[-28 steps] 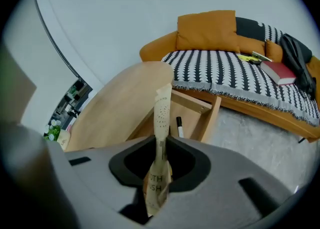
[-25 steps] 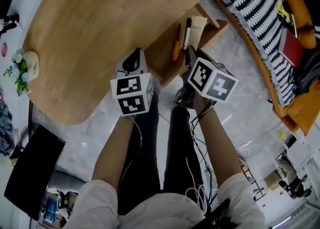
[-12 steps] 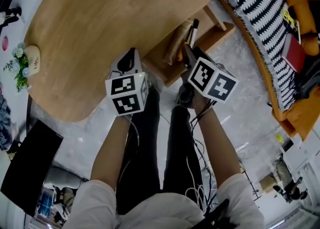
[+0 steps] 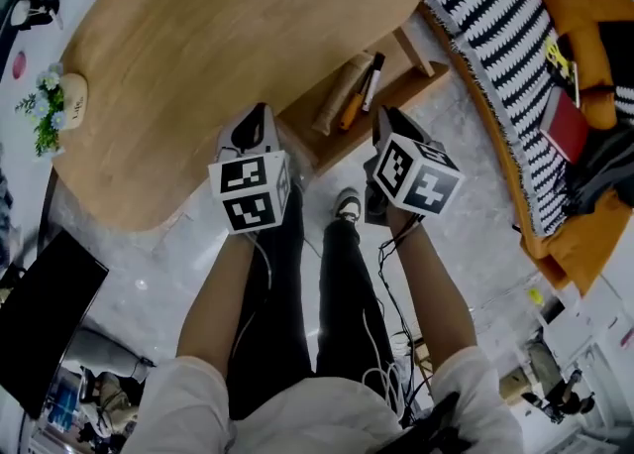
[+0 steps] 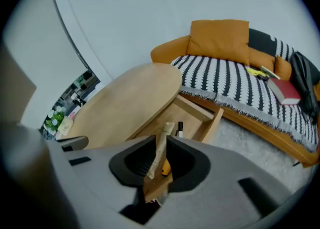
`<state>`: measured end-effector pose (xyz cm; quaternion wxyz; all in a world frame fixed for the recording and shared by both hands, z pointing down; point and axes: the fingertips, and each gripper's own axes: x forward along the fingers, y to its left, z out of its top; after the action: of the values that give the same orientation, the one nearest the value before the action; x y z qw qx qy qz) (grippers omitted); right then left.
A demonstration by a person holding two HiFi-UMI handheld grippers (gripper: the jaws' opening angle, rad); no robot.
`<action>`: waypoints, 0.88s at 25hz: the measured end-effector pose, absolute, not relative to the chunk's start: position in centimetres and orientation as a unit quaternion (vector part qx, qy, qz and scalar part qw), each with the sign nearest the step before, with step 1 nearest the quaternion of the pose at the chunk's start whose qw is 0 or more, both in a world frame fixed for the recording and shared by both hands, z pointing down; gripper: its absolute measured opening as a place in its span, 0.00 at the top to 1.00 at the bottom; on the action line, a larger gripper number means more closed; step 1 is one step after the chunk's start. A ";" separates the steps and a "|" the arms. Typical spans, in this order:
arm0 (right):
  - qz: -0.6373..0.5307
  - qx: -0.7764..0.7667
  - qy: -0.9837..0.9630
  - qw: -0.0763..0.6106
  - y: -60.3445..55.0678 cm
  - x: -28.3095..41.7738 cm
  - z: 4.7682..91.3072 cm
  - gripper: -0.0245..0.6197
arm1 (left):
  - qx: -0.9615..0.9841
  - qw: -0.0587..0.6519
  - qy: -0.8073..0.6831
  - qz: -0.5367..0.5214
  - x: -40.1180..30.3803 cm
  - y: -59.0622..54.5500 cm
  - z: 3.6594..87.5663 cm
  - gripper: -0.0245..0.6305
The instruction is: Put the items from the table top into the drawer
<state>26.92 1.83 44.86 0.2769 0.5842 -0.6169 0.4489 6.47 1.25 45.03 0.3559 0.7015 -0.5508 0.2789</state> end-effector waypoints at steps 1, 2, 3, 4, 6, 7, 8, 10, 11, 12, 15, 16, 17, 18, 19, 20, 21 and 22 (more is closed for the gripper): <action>0.433 0.583 -0.623 0.289 2.0 27.5 43.8 0.89 | 0.701 0.353 -0.556 0.272 6.6 1.2 44.0 0.95; 0.417 0.583 -0.630 0.299 2.0 28.2 42.7 0.91 | 0.702 0.349 -0.562 0.265 6.9 1.0 42.8 0.95; 0.401 0.584 -0.636 0.305 1.9 29.0 41.4 0.93 | 0.702 0.344 -0.568 0.257 7.1 0.8 41.4 0.95; 0.387 0.586 -0.642 0.309 1.8 29.8 40.1 0.95 | 0.704 0.339 -0.572 0.251 7.3 0.7 39.9 0.95; 0.363 0.589 -0.652 0.310 1.7 31.3 36.9 0.97 | 0.709 0.324 -0.579 0.241 7.9 0.7 36.3 0.95; 0.353 0.590 -0.657 0.308 1.7 32.0 35.2 0.97 | 0.711 0.317 -0.582 0.237 8.2 0.9 34.3 0.95; 0.344 0.592 -0.662 0.305 1.9 32.7 33.2 0.97 | 0.712 0.310 -0.586 0.231 8.5 1.3 32.2 0.95; 0.328 0.594 -0.672 0.297 2.6 34.1 28.9 0.97 | 0.714 0.299 -0.594 0.220 9.3 2.6 27.5 0.95; 0.319 0.595 -0.678 0.291 3.2 34.7 26.6 0.97 | 0.715 0.295 -0.598 0.213 9.7 3.4 25.0 0.95; 0.311 0.596 -0.683 0.285 3.7 35.2 24.3 0.97 | 0.716 0.290 -0.601 0.205 10.1 4.3 22.6 0.95; 0.286 0.598 -0.701 0.262 5.6 36.2 17.5 0.97 | 0.721 0.272 -0.612 0.175 11.1 7.2 15.5 0.95; 0.277 0.598 -0.708 0.252 6.2 36.4 15.4 0.97 | 0.725 0.264 -0.614 0.165 11.4 8.0 13.3 0.95; 0.266 0.598 -0.716 0.243 6.6 36.5 13.3 0.97 | 0.730 0.255 -0.615 0.155 11.8 8.7 11.1 0.95; 0.254 0.598 -0.723 0.234 7.0 36.6 11.3 0.97 | 0.736 0.244 -0.615 0.146 12.2 9.3 9.0 0.95; 0.242 0.598 -0.729 0.227 7.3 36.8 9.4 0.97 | 0.741 0.234 -0.614 0.137 12.7 9.9 7.1 0.95; 0.230 0.598 -0.735 0.221 7.7 36.8 7.6 0.97 | 0.747 0.224 -0.612 0.128 13.1 10.4 5.2 0.95; 0.219 0.599 -0.740 0.214 8.0 36.8 6.0 0.97 | 0.753 0.215 -0.610 0.121 13.4 10.9 3.5 0.95; 0.210 0.600 -0.743 0.208 8.4 36.7 4.5 0.97 | 0.759 0.208 -0.606 0.115 13.7 11.3 2.0 0.95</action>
<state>36.74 8.37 4.53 0.2077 0.5999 -0.7434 0.2104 13.66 11.34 2.04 0.2077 0.7590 -0.6063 0.1147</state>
